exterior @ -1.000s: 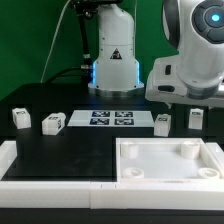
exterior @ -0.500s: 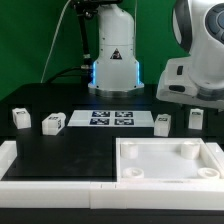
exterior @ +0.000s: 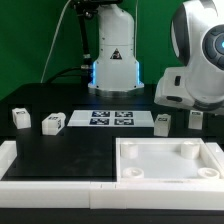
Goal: Assemble one leg
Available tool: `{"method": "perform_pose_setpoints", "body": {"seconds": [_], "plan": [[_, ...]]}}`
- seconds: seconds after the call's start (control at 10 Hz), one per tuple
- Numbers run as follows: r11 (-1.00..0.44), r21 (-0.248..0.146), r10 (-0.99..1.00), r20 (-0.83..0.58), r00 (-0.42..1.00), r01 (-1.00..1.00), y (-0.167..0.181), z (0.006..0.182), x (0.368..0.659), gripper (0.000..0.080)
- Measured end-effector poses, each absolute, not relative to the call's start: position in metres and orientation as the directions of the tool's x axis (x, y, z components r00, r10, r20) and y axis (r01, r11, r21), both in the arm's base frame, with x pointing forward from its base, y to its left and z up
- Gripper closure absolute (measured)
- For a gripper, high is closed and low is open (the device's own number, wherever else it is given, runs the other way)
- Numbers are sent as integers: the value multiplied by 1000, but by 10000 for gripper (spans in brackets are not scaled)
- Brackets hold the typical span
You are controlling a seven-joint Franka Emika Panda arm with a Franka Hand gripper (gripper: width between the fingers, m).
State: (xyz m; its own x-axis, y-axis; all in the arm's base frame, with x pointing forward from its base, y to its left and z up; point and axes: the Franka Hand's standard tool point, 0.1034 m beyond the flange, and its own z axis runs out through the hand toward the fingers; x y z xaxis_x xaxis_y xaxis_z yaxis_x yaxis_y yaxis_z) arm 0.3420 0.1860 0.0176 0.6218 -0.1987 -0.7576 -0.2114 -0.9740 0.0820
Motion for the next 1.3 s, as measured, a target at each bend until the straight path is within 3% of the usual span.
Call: {"method": "perform_pose_setpoints", "body": {"seconds": [0.6, 0.7, 0.8, 0.9, 1.0, 1.1, 1.3], "plan": [[-972, 75, -207, -715, 668, -221, 183, 4, 338, 150], [-971, 91, -217, -723, 656, -221, 183, 4, 334, 279], [-971, 90, -216, -724, 655, -221, 183, 4, 334, 279], [-971, 90, -217, -724, 655, -222, 183, 4, 334, 456], [-971, 90, -217, -724, 655, -222, 183, 4, 334, 456], [-971, 90, -217, -724, 655, -222, 183, 4, 334, 514], [-971, 90, -217, -724, 655, -222, 183, 4, 334, 514]]}}
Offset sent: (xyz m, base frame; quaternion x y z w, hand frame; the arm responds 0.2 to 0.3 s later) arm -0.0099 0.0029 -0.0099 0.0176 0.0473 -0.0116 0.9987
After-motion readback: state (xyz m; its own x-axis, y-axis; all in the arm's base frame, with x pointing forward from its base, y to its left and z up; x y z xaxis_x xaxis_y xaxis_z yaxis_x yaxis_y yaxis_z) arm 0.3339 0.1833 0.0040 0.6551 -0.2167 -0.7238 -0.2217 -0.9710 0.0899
